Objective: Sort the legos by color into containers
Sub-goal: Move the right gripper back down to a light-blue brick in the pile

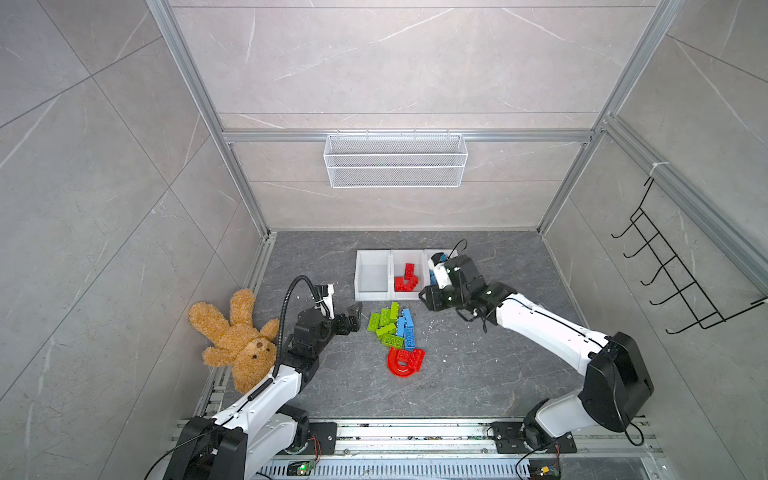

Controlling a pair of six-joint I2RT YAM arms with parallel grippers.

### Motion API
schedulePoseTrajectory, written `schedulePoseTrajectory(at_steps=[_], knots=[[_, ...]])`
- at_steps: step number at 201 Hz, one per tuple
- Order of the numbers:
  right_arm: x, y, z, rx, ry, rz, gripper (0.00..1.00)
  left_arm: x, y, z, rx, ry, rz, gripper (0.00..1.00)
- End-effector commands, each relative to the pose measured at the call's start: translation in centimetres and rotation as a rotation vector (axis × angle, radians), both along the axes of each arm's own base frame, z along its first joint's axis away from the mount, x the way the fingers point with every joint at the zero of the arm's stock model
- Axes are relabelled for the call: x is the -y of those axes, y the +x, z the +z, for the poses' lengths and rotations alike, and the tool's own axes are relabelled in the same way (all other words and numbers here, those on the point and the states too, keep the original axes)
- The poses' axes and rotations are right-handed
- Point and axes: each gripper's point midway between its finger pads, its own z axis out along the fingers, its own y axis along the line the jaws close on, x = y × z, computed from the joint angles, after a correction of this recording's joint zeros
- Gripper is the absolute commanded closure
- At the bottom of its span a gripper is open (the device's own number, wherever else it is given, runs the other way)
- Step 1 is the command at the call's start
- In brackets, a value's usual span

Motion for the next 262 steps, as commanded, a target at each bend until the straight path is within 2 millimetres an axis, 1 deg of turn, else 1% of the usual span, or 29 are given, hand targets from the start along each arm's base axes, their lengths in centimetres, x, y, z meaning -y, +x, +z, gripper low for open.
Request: schedulePoseTrajectory(at_steps=[1, 14, 35, 60, 79, 110, 144, 189, 205, 222, 233, 246, 262], knots=[[-1.2, -2.0, -3.7, -0.088, -0.014, -0.034, 0.47, 0.1, 0.4, 1.2, 0.049, 0.008, -0.005, 0.01], [-1.9, -2.9, -5.2, -0.109, -0.05, -0.027, 0.47, 0.1, 0.3, 1.2, 0.05, 0.005, -0.006, 0.01], [-2.2, -3.5, -6.7, -0.126, -0.078, -0.032, 0.48, 0.1, 0.2, 1.4, 0.058, 0.005, -0.007, 0.01], [-3.0, -3.8, -7.2, -0.132, -0.075, -0.026, 0.51, 0.0, 0.2, 1.4, 0.059, 0.007, -0.002, 0.0], [-3.7, -3.8, -7.9, -0.142, -0.088, -0.018, 0.51, 0.1, 0.3, 1.3, 0.057, 0.006, -0.004, 0.01], [-3.6, -3.9, -9.6, -0.172, -0.133, -0.024, 0.51, 0.2, 0.3, 1.2, 0.05, 0.006, -0.008, 0.01], [-3.7, -4.2, -10.5, -0.184, -0.151, -0.016, 0.51, 0.1, 0.3, 1.1, 0.049, 0.007, -0.006, 0.01], [-2.9, -4.6, -11.7, -0.196, -0.187, -0.024, 0.53, 0.1, 0.3, 1.0, 0.047, 0.009, -0.007, 0.01], [-2.2, -4.7, -12.0, -0.193, -0.212, -0.035, 0.53, 0.1, 0.3, 1.0, 0.047, 0.009, -0.004, 0.01], [-1.6, -4.7, -11.7, -0.184, -0.216, -0.039, 0.55, 0.2, 0.3, 1.1, 0.046, 0.01, -0.008, 0.01], [-0.9, -4.7, -11.6, -0.169, -0.233, -0.049, 0.55, 0.2, 0.3, 1.3, 0.051, 0.007, -0.011, 0.01], [0.1, -4.4, -11.5, -0.165, -0.254, -0.069, 0.55, 0.0, 0.4, 1.0, 0.053, 0.008, -0.001, 0.01], [0.8, -4.3, -11.1, -0.168, -0.267, -0.066, 0.55, 0.1, 0.5, 0.9, 0.038, 0.014, -0.004, 0.01]])
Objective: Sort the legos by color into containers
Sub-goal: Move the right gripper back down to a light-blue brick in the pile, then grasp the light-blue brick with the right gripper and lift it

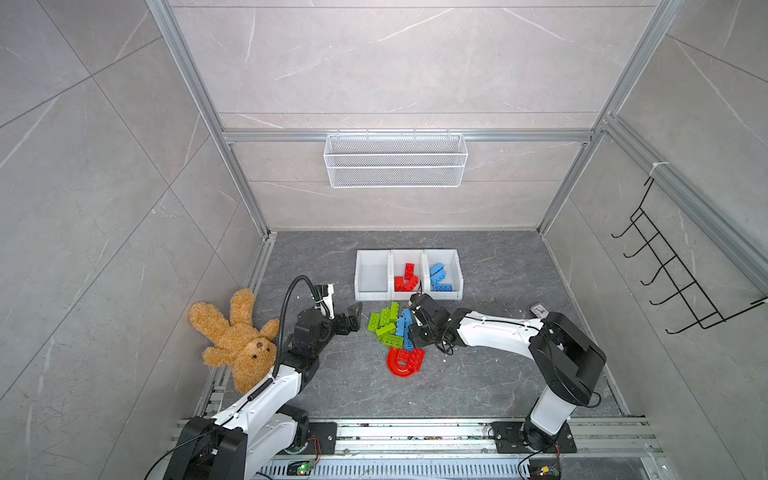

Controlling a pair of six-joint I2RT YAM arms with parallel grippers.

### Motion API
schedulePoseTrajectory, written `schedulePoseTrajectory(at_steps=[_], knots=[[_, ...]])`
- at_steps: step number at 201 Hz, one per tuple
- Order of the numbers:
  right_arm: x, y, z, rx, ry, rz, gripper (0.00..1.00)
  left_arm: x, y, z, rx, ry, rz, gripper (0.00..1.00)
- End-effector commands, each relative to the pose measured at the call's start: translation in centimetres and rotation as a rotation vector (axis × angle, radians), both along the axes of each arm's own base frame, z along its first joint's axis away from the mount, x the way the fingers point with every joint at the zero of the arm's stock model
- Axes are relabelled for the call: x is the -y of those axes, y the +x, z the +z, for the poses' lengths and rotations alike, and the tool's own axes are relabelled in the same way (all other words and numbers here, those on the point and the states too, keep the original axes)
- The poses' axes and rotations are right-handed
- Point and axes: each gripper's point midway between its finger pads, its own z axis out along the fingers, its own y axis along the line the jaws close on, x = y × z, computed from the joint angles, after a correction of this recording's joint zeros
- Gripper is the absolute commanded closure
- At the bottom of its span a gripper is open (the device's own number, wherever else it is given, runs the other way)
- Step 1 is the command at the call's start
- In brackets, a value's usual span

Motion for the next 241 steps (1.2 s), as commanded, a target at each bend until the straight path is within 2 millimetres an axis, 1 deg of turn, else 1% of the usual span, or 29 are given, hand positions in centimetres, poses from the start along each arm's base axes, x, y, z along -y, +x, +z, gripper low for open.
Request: schedulePoseTrajectory(at_steps=[1, 17, 43, 57, 72, 83, 96, 112, 129, 157, 188, 241], knots=[[2.5, 0.1, 0.4, 0.008, -0.064, -0.021, 0.55, 0.2, 0.5, 0.9, 0.036, 0.014, -0.006, 0.01], [3.0, 0.4, 1.1, 0.031, -0.071, -0.026, 0.55, 0.4, 0.3, 1.2, 0.046, 0.002, -0.021, 0.01], [3.8, 0.8, 2.2, 0.045, -0.085, -0.042, 0.55, 0.1, 0.3, 1.1, 0.047, 0.008, -0.004, 0.01], [3.8, 1.0, 2.9, 0.064, -0.076, -0.05, 0.54, 0.2, 0.3, 1.2, 0.048, 0.007, -0.008, 0.01], [3.3, 0.8, 3.4, 0.061, -0.041, -0.04, 0.53, 0.1, 0.3, 1.3, 0.05, 0.007, -0.006, 0.01], [2.5, 0.6, 3.7, 0.056, -0.018, -0.018, 0.5, 0.0, 0.3, 1.1, 0.048, 0.011, -0.002, 0.01], [1.6, 0.4, 3.7, 0.06, -0.012, 0.002, 0.49, 0.0, 0.3, 1.1, 0.047, 0.012, 0.001, 0.01], [0.6, 0.1, 3.3, 0.046, -0.009, 0.022, 0.47, 0.1, 0.4, 1.1, 0.045, 0.009, -0.006, 0.01], [0.2, 0.0, 2.4, 0.03, -0.023, 0.03, 0.46, 0.2, 0.3, 1.1, 0.044, 0.008, -0.009, 0.01], [-0.8, 0.0, 1.7, 0.022, -0.029, 0.05, 0.45, 0.1, 0.3, 1.3, 0.051, 0.009, -0.003, 0.01], [-0.9, 0.1, 0.7, 0.007, -0.056, 0.05, 0.44, 0.1, 0.2, 1.2, 0.049, 0.008, -0.005, 0.01], [-1.4, -0.2, -0.7, -0.024, -0.053, 0.059, 0.45, 0.1, 0.3, 1.2, 0.048, 0.01, -0.004, 0.01]])
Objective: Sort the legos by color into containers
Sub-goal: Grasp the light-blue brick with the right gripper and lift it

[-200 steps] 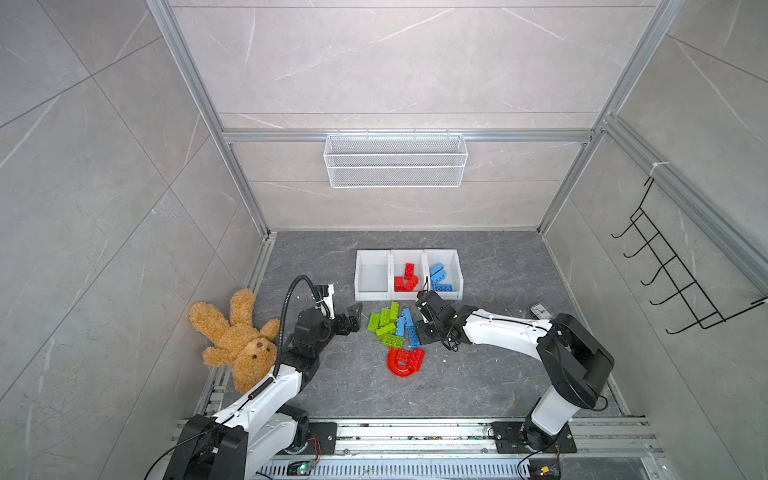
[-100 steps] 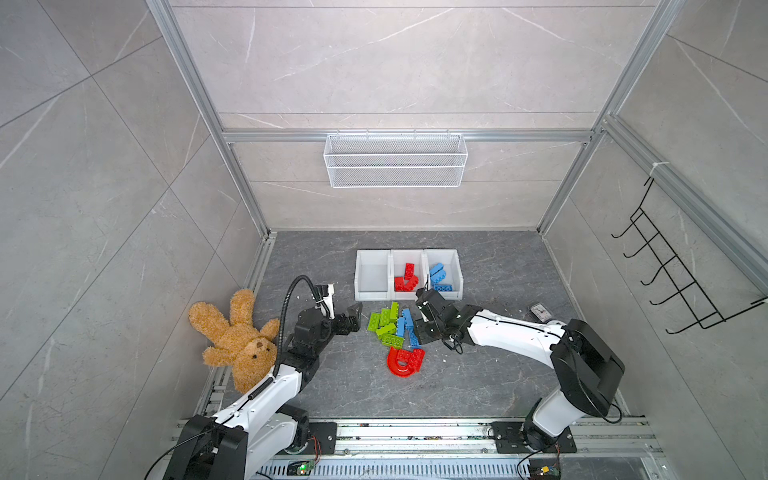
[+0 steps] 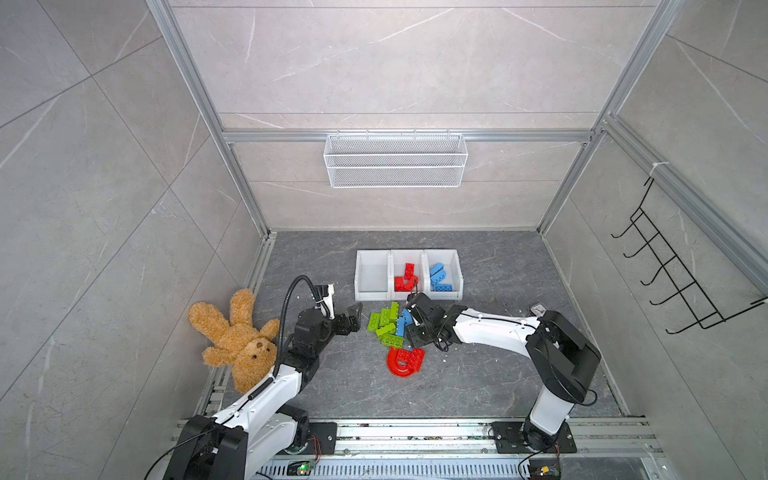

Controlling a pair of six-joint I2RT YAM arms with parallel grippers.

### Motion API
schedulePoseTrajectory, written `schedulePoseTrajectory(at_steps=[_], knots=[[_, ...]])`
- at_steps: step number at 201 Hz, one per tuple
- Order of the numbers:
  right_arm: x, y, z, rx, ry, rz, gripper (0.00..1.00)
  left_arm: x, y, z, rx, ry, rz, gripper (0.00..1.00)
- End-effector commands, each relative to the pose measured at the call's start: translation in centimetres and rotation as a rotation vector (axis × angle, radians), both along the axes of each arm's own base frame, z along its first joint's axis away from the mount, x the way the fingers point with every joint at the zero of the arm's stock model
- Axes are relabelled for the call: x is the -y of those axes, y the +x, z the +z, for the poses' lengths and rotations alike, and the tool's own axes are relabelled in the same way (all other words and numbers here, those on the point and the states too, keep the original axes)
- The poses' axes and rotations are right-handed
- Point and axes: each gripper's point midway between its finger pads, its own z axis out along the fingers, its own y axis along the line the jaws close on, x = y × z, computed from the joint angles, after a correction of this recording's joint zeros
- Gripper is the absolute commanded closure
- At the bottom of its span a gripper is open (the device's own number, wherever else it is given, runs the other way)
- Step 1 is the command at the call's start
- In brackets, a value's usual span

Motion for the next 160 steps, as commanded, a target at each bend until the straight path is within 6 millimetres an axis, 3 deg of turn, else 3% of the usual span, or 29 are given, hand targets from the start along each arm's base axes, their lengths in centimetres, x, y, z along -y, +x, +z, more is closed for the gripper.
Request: schedulePoseTrajectory(at_steps=[1, 41, 98, 131, 160], knots=[[-0.7, 0.0, -0.5, -0.009, 0.002, 0.017, 0.45, 0.1, 0.3, 1.3, 0.055, 0.008, -0.004, 0.01], [-0.1, 0.0, -1.1, -0.013, -0.029, 0.0, 0.49, 0.1, 0.4, 1.3, 0.053, 0.006, -0.006, 0.01], [0.7, 0.0, 0.6, 0.032, -0.007, -0.03, 0.64, 0.2, 0.2, 1.5, 0.059, 0.001, -0.009, 0.01], [2.8, 0.2, 2.9, 0.082, 0.011, -0.063, 0.72, 0.2, 0.4, 1.3, 0.053, 0.003, -0.009, 0.01], [6.4, 0.8, 4.3, 0.089, 0.039, -0.112, 0.73, 0.5, 0.3, 1.6, 0.058, -0.008, -0.025, 0.01]])
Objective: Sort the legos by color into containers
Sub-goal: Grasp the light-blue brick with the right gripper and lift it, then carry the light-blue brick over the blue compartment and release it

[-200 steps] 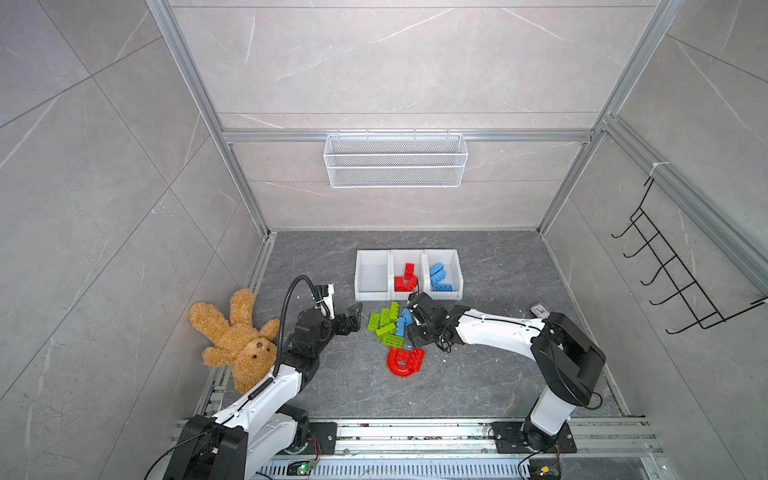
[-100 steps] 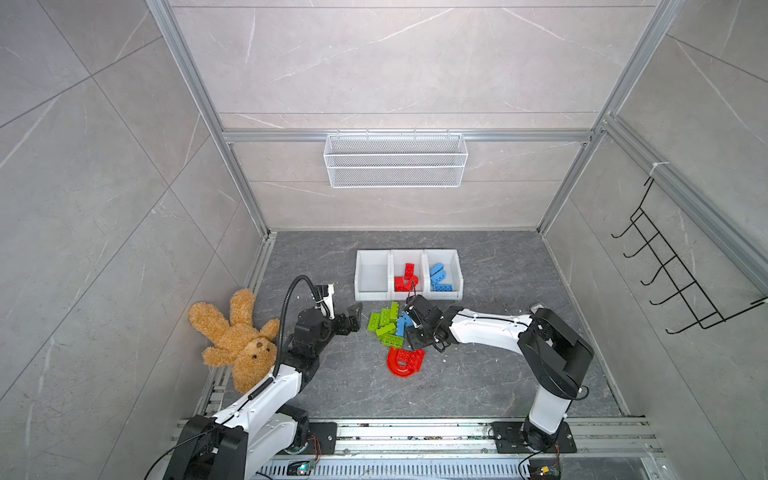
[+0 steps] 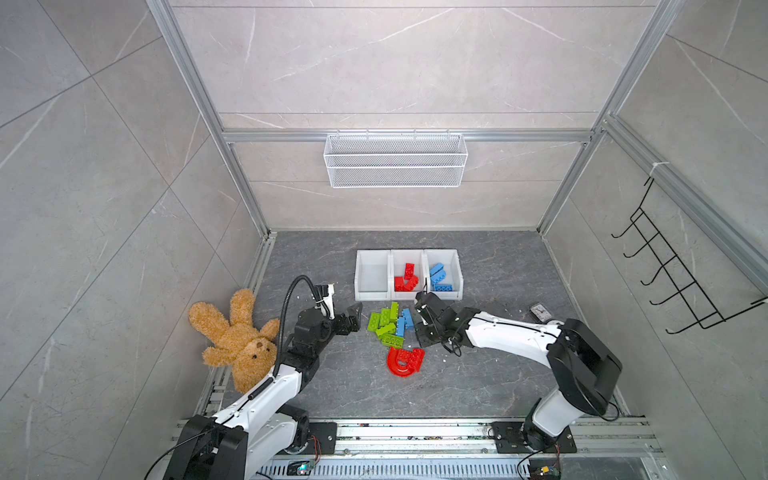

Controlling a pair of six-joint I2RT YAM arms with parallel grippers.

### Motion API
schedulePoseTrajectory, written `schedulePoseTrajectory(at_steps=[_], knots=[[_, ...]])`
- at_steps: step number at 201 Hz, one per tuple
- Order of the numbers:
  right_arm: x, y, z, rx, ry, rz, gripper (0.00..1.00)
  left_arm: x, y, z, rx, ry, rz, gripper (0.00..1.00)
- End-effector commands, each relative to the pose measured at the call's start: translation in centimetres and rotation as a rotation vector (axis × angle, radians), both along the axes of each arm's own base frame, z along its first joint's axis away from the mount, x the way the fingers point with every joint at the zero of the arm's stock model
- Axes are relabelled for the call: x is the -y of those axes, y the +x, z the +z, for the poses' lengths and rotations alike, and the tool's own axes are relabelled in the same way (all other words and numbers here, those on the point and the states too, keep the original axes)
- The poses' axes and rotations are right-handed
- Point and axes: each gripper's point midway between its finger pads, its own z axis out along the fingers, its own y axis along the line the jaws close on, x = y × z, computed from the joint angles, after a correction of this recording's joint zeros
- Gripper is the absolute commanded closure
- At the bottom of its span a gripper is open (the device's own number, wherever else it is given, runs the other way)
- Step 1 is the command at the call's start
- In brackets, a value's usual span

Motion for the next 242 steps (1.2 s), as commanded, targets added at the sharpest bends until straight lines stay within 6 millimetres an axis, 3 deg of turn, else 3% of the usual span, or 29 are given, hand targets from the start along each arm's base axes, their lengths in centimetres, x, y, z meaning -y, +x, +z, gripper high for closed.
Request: schedulePoseTrajectory(at_steps=[1, 28, 65, 152, 178, 242], knots=[[3.4, 0.6, 1.2, 0.017, 0.003, -0.048, 0.73, 0.5, 0.3, 1.6, 0.058, -0.008, -0.024, 0.01], [6.2, 2.4, 2.5, 0.018, 0.089, -0.094, 0.74, 0.5, 0.1, 1.8, 0.068, 0.017, -0.033, 0.01], [7.8, 4.8, 3.8, 0.051, 0.133, -0.129, 0.75, -0.5, -0.2, 2.0, 0.092, 0.033, 0.012, 0.01], [8.1, 13.9, 7.6, 0.105, 0.096, -0.12, 0.76, 0.2, 0.2, 1.3, 0.061, 0.017, -0.015, 0.01], [8.6, 16.5, 7.3, 0.115, 0.063, -0.124, 0.77, 0.1, 0.2, 1.4, 0.069, 0.032, -0.015, 0.01], [9.2, 19.3, 5.2, 0.114, -0.027, -0.136, 0.77, 0.1, 0.3, 1.1, 0.064, 0.033, -0.012, 0.01]])
